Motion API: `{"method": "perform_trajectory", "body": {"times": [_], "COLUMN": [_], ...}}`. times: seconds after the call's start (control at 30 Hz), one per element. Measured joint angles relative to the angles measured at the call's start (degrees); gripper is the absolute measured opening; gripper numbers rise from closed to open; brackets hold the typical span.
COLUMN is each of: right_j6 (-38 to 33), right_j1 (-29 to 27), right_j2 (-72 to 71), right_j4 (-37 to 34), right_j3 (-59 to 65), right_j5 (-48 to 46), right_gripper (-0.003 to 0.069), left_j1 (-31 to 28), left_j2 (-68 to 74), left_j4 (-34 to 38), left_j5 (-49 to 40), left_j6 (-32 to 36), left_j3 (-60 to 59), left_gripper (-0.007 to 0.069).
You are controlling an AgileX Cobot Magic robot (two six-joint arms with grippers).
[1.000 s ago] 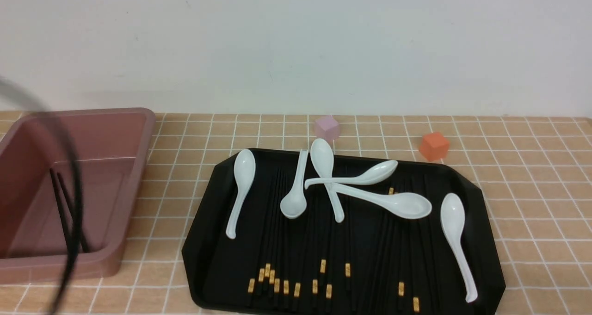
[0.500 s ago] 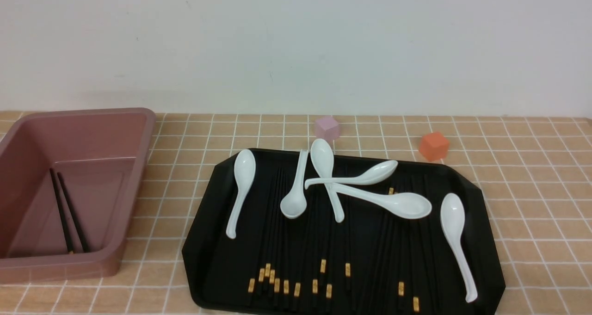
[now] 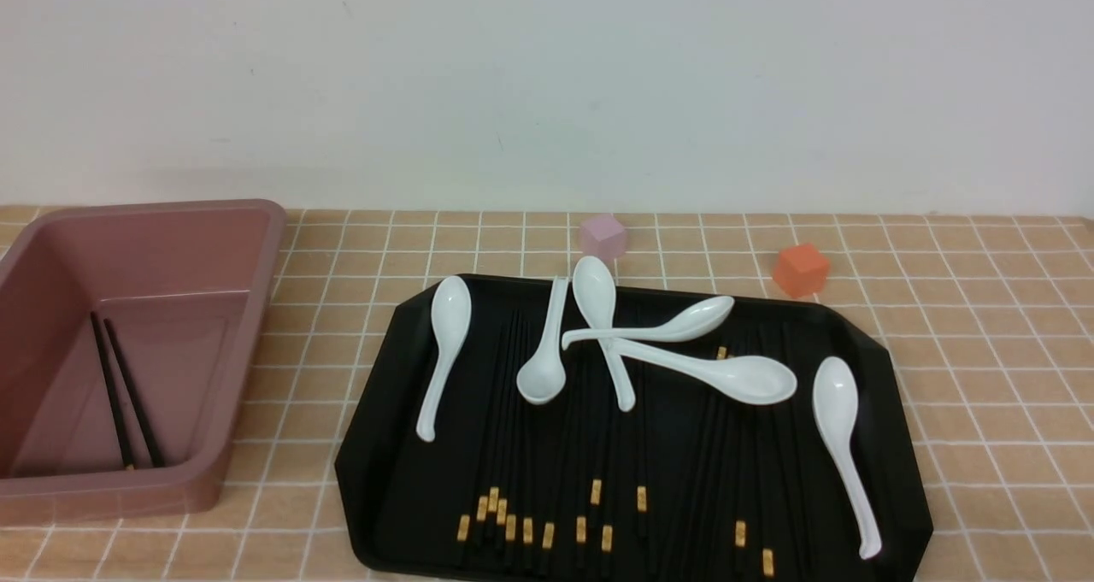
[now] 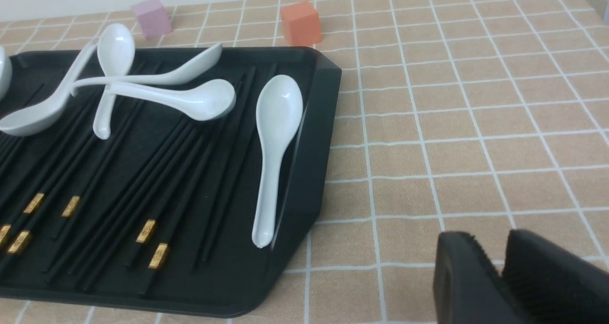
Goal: On brown tablecloth take chopsticks from black tray and put them in box.
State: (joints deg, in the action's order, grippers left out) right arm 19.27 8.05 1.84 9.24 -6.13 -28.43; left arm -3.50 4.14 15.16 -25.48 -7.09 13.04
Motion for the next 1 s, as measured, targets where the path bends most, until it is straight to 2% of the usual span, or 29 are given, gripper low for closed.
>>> {"method": "perform_trajectory", "body": {"times": [0.1, 0.23, 0.37, 1.0], "right_j6": [0.0, 0.0, 0.0, 0.0], "right_j1": [0.0, 0.0, 0.0, 0.0], "right_j2": [0.0, 0.0, 0.0, 0.0], "right_j4": [0.0, 0.0, 0.0, 0.0], "right_j3": [0.0, 0.0, 0.0, 0.0], "right_j5": [0.0, 0.0, 0.0, 0.0], "right_gripper": [0.0163, 0.0169, 0.0173, 0.0200], "left_j1": [3.0, 7.9, 9.3, 9.4], "left_j2": [-3.2, -4.8, -4.8, -4.8], "left_j4": [-7.7, -12.9, -13.3, -13.9], "left_j5": [1.9, 5.0, 5.7, 3.0], "left_j6": [-6.1, -11.2, -11.7, -11.8], "left_j3": [-5.1, -11.1, -14.4, -14.7], "left_gripper": [-0.0013, -0.0010, -0.0009, 0.0008]}}
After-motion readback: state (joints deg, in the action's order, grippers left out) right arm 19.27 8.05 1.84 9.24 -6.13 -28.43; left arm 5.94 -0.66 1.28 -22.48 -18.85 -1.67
